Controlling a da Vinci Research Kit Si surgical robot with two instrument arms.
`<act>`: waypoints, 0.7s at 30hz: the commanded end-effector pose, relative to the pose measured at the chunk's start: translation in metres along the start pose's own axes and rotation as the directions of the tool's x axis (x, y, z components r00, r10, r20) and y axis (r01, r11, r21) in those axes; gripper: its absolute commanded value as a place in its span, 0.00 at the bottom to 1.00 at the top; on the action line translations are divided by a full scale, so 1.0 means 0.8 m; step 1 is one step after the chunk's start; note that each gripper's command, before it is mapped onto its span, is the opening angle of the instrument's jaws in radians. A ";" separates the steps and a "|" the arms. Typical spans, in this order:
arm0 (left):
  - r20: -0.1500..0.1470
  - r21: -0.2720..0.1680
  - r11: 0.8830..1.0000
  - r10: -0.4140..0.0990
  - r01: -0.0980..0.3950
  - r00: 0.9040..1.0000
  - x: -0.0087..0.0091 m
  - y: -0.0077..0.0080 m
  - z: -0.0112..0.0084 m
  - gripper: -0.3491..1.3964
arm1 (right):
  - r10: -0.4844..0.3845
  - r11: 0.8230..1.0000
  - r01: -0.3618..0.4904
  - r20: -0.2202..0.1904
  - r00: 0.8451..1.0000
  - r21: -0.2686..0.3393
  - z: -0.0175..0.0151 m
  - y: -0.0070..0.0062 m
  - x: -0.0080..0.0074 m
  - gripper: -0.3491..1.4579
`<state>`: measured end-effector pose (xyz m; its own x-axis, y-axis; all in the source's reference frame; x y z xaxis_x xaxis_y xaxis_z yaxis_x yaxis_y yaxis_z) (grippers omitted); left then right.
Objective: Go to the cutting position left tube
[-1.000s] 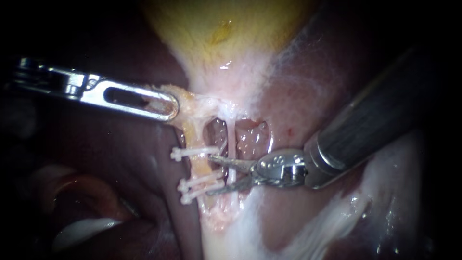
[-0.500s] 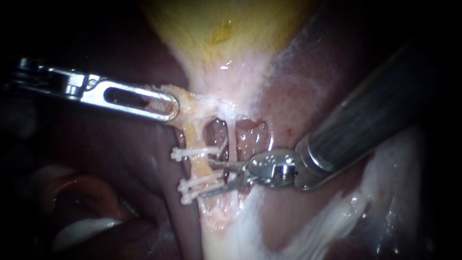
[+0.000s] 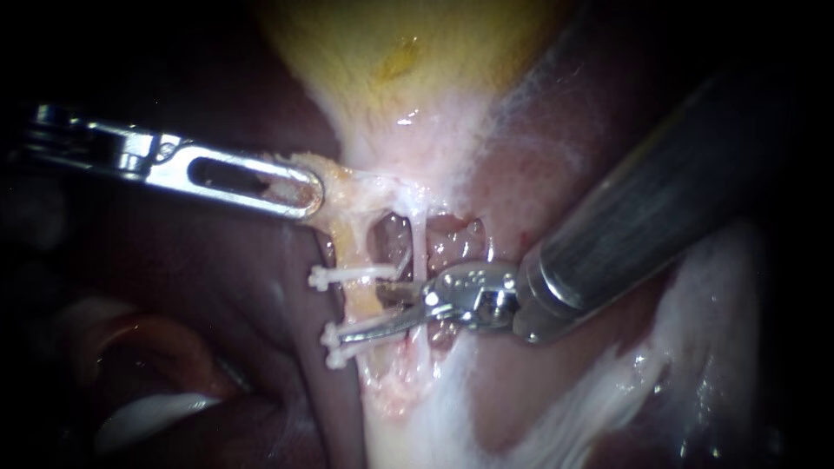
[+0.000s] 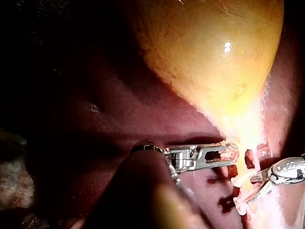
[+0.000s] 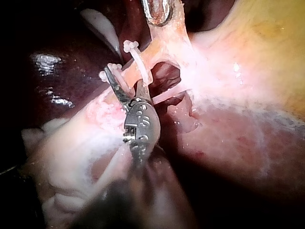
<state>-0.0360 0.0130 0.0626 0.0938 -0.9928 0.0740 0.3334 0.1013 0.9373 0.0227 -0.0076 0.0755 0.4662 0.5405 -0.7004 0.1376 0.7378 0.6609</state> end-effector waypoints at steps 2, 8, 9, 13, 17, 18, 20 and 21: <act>-0.001 0.002 1.000 0.000 0.000 1.000 0.0000 0.0001 0.0001 0.06 | 0.014 1.000 -0.014 -0.008 1.000 0.010 0.0005 0.0001 0.0001 0.92; 0.000 0.001 1.000 0.000 0.000 1.000 0.0000 0.0001 0.0004 0.06 | 0.030 0.999 -0.030 -0.023 0.999 0.029 0.0020 0.0005 0.0007 0.92; 0.001 0.001 1.000 0.000 0.000 1.000 0.0000 0.0001 0.0005 0.06 | 0.035 0.999 -0.034 -0.025 0.999 0.031 0.0021 0.0005 0.0008 0.92; 0.000 0.002 1.000 0.000 0.000 1.000 -0.0001 0.0001 0.0008 0.06 | 0.055 0.997 -0.053 -0.040 0.998 0.050 0.0029 0.0010 0.0012 0.91; 0.001 0.001 1.000 0.000 0.000 1.000 -0.0001 0.0001 0.0011 0.06 | 0.070 0.996 -0.067 -0.053 0.996 0.056 0.0036 0.0013 0.0016 0.91; -0.002 0.003 1.000 0.000 0.000 1.000 -0.0001 0.0001 0.0012 0.06 | 0.070 0.996 -0.067 -0.053 0.996 0.056 0.0037 0.0014 0.0017 0.91; -0.001 0.002 1.000 0.000 0.000 1.000 -0.0001 0.0001 0.0014 0.06 | 0.069 0.996 -0.066 -0.053 0.996 0.056 0.0041 0.0015 0.0018 0.91; -0.001 0.002 1.000 0.000 0.000 1.000 -0.0001 0.0001 0.0014 0.06 | 0.068 0.996 -0.066 -0.053 0.996 0.054 0.0042 0.0015 0.0018 0.91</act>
<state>-0.0372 0.0131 0.0630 0.0945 -0.9928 0.0737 0.3307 0.1011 0.9383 0.0266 -0.0074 0.0762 0.4263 0.6110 -0.6670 0.1539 0.6776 0.7191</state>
